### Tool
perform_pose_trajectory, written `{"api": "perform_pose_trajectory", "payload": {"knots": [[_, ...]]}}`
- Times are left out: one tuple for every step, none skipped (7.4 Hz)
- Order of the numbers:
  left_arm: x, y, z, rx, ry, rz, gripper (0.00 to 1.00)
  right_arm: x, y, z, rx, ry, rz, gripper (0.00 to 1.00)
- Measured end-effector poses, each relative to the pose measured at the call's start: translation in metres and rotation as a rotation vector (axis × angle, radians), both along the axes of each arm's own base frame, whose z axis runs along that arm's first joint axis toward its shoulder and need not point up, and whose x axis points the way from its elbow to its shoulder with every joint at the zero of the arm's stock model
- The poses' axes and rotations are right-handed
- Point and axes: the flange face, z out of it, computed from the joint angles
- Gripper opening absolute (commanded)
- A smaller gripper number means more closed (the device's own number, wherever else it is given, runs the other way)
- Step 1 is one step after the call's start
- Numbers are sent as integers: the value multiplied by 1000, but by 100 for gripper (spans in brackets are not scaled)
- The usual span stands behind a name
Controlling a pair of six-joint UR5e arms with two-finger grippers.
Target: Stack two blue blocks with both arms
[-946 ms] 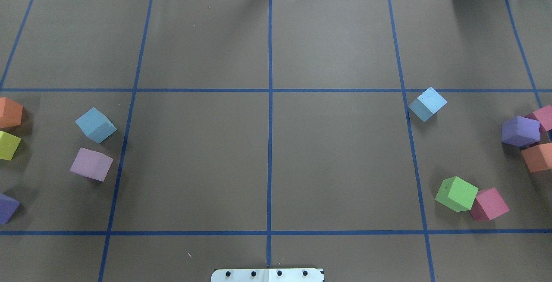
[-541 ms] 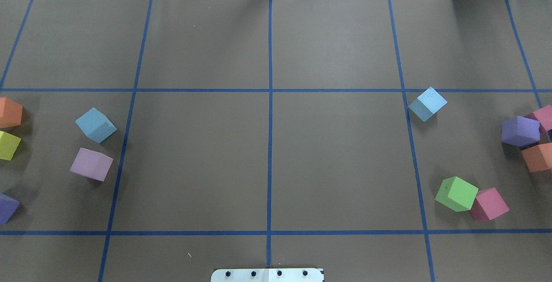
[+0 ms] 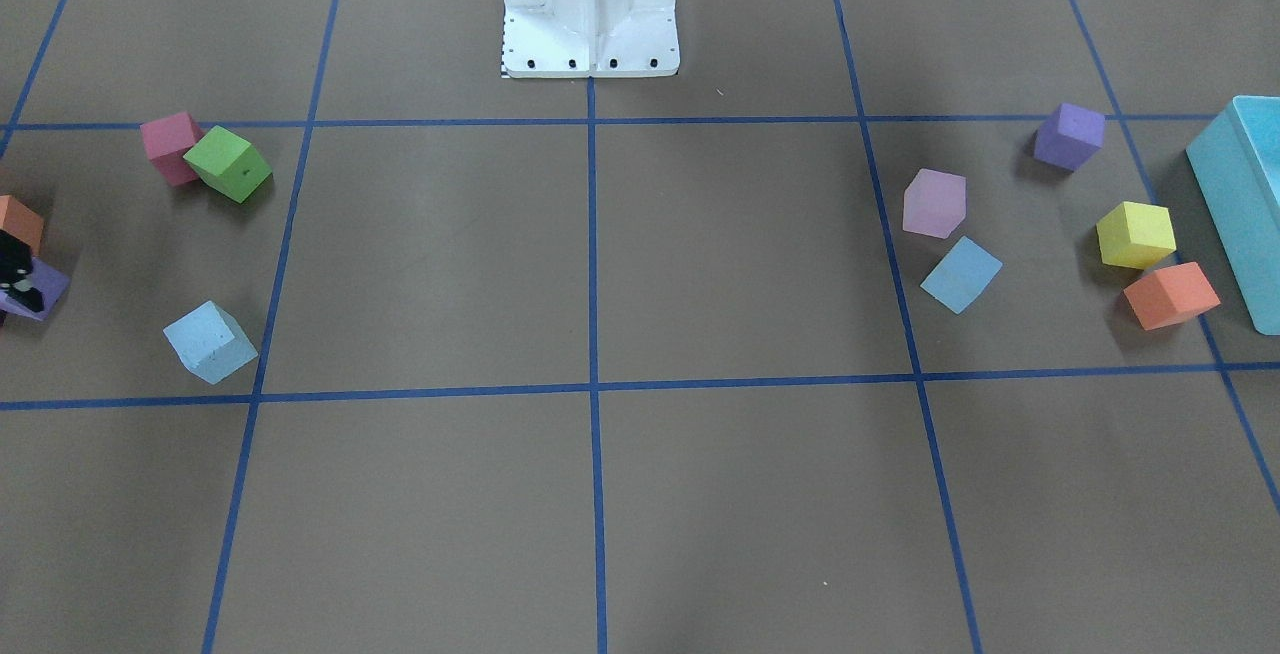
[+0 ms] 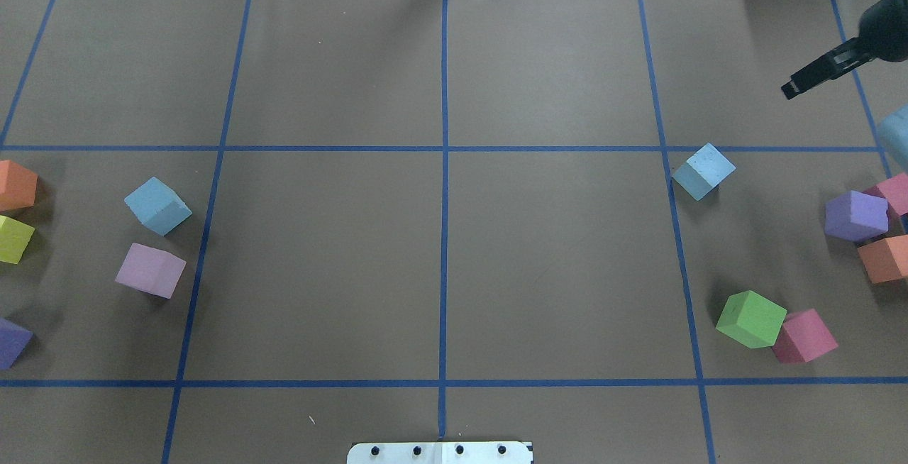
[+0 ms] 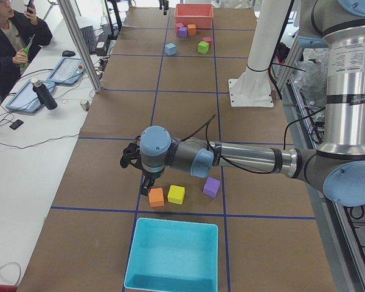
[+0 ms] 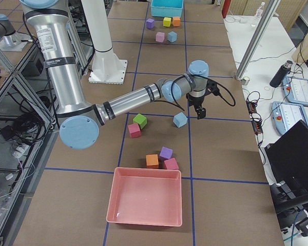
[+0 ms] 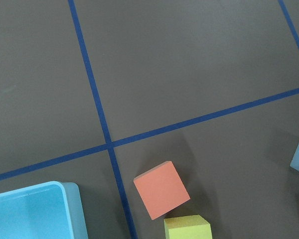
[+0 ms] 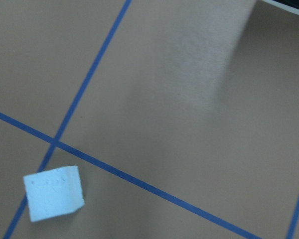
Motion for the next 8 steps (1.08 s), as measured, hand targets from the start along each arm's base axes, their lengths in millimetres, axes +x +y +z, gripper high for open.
{"api": "perform_pose_trajectory", "payload": {"knots": [[0,1,1,0,0,0,98,-47,4,-2,37,22,-31,99],[0,1,1,0,0,1,98,-80,7,9,66,47,-44,99],[0,2,1,0,0,1,98,-101,8,24,77,60,-56,99],[0,2,1,0,0,1,98,-112,10,37,73,69,-66,99],[0,2,1,2,0,1,98,-119,12,45,60,73,-68,99],[0,2,1,2,-1,2,98,-123,14,48,43,72,-61,99],[0,2,1,2,-1,2,98,-126,16,48,30,67,-56,99],[0,2,1,2,-1,2,98,-130,18,48,20,63,-57,99]]}}
